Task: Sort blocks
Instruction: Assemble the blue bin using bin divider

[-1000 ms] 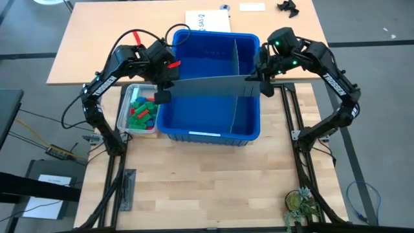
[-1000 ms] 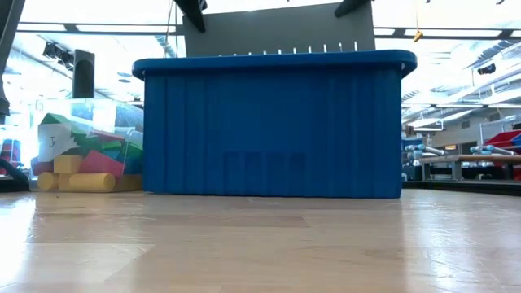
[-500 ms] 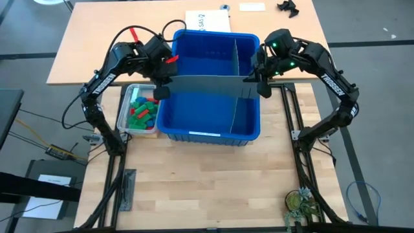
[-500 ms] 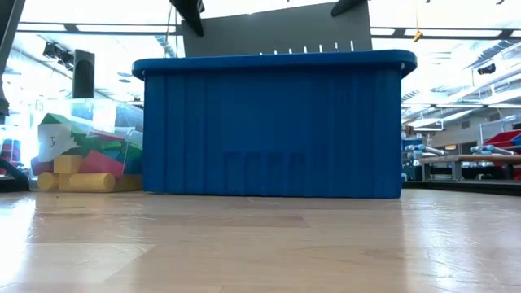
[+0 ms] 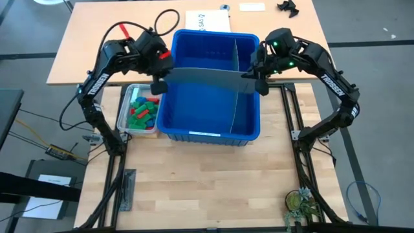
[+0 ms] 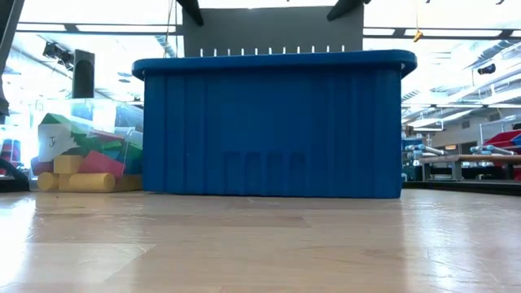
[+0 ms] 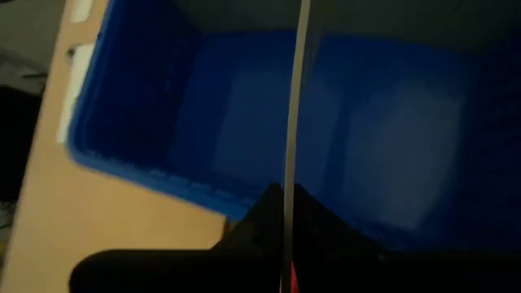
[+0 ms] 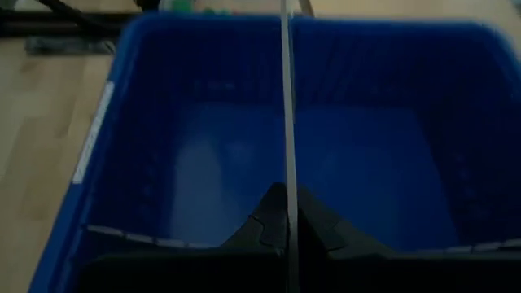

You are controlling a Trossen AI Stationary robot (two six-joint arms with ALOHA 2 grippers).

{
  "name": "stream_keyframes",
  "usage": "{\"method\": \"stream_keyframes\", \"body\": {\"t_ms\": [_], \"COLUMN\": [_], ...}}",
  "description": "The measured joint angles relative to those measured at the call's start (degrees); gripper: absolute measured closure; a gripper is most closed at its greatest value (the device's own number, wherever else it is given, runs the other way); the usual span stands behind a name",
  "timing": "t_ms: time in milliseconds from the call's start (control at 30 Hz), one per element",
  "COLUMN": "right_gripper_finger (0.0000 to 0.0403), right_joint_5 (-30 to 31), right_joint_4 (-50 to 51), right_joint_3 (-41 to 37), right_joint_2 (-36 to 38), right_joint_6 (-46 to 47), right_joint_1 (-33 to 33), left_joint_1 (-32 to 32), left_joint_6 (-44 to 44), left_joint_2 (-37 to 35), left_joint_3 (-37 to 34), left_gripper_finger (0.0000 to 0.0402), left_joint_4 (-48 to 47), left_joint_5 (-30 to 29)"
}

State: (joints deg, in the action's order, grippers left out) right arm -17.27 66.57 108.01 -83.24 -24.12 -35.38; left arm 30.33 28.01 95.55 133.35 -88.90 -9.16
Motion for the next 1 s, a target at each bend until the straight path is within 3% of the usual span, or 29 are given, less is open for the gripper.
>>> {"method": "stream_keyframes", "body": {"t_ms": [100,333,733,1000], "right_gripper_finger": [0.0401,0.0401,0.0401,0.0401], "right_joint_5": [1.79,5.44,4.03,3.54], "right_joint_4": [1.89,2.95,2.18,3.05], "right_joint_3": [-1.41,-2.17,-3.15,-4.33], "right_joint_2": [0.02,0.23,0.98,0.98], "right_joint_6": [-0.02,-0.14,-0.07,-0.03], "right_joint_1": [-0.02,0.00,0.00,0.04], "left_joint_1": [0.04,0.02,-0.07,-0.04], "left_joint_6": [-0.17,-0.17,-0.19,-0.56], "left_joint_2": [0.00,0.00,0.00,0.04], "left_joint_3": [-0.64,-5.00,-5.76,-5.78], "left_gripper_finger": [0.0385,0.0385,0.0385,0.0385], "left_joint_4": [1.35,2.95,3.10,1.37], "left_joint_5": [2.96,2.40,2.44,6.73]}}
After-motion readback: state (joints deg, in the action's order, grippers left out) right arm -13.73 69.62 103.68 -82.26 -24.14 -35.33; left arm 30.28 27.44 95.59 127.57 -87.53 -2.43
